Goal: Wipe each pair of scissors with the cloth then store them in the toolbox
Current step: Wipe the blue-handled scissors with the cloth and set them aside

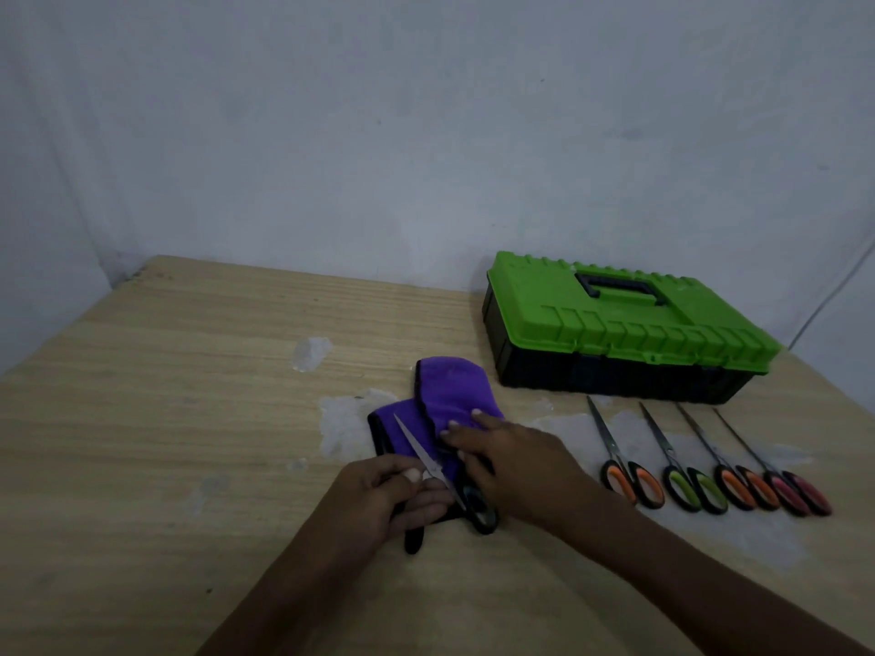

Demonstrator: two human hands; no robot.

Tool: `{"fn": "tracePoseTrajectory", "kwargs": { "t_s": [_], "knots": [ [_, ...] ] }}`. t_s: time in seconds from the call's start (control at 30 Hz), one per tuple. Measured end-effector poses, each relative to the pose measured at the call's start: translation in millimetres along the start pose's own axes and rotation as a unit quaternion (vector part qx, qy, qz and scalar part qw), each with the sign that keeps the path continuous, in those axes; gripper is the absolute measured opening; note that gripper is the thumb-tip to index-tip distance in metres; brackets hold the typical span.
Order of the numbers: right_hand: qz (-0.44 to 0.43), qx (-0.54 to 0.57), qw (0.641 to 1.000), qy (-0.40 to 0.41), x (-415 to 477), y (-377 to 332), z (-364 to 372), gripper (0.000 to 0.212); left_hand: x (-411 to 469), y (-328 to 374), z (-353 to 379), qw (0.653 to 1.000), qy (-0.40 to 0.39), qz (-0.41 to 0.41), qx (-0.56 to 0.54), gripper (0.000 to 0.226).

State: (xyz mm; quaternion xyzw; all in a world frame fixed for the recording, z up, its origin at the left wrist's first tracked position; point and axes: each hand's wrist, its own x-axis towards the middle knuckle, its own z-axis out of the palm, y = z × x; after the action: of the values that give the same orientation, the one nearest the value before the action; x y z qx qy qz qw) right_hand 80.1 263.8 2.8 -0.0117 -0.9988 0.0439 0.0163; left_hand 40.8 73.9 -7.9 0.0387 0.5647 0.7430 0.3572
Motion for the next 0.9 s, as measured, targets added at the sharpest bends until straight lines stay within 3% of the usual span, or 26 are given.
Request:
{"fn": "tracePoseTrajectory", "kwargs": {
  "t_s": [0.13, 0.27, 0.33, 0.4, 0.47, 0.53, 0.63, 0.7, 0.8, 0.9],
  "knots": [
    [0.022, -0.048, 0.998, -0.016, 16.5, 20.3, 0.4, 0.042, -1.1, 1.9, -0.4, 1.000, 0.002, -0.014, -0.024, 0.017],
    [0.082, 0.100, 0.989, 0.076, 23.7, 23.7, -3.2, 0.033, -0.8, 3.4, -2.3, 0.999, -0.002, -0.024, -0.046, 0.019],
    [0.037, 0.123, 0.990, 0.057, 11.7, 13.2, -7.0, 0.033, 0.3, 2.7, -1.5, 0.999, -0.004, -0.021, -0.043, 0.019],
    [-0.039, 0.096, 0.994, -0.028, -5.2, -1.7, -6.2, 0.037, 2.2, 1.4, 0.1, 0.999, -0.005, -0.018, -0.038, 0.019],
    [-0.038, 0.046, 0.995, -0.080, -10.8, -5.3, -3.5, 0.042, 4.9, -0.4, 0.1, 1.000, -0.002, -0.011, -0.024, 0.019],
    [-0.001, -0.023, 0.998, -0.066, -2.7, 4.2, -3.2, 0.043, 4.2, -1.5, -0.5, 1.000, 0.003, -0.007, -0.015, 0.017],
    [-0.020, -0.145, 0.988, -0.040, 14.3, 15.3, -4.5, 0.045, 1.6, -2.2, -1.0, 1.000, 0.004, -0.001, -0.008, 0.018],
    [0.002, -0.155, 0.987, -0.048, 22.8, 17.6, -3.2, 0.044, -0.4, -2.2, -1.2, 1.000, 0.002, 0.003, -0.006, 0.018],
    [0.080, 0.067, 0.994, 0.033, 27.5, 17.3, -6.1, 0.033, -3.0, -2.1, -4.2, 1.000, 0.005, 0.007, -0.020, 0.019],
    [0.103, 0.277, 0.947, 0.129, 20.2, 17.9, -13.2, 0.022, -4.4, -2.1, -5.4, 0.999, 0.008, 0.014, -0.027, 0.021]
  ]
}}
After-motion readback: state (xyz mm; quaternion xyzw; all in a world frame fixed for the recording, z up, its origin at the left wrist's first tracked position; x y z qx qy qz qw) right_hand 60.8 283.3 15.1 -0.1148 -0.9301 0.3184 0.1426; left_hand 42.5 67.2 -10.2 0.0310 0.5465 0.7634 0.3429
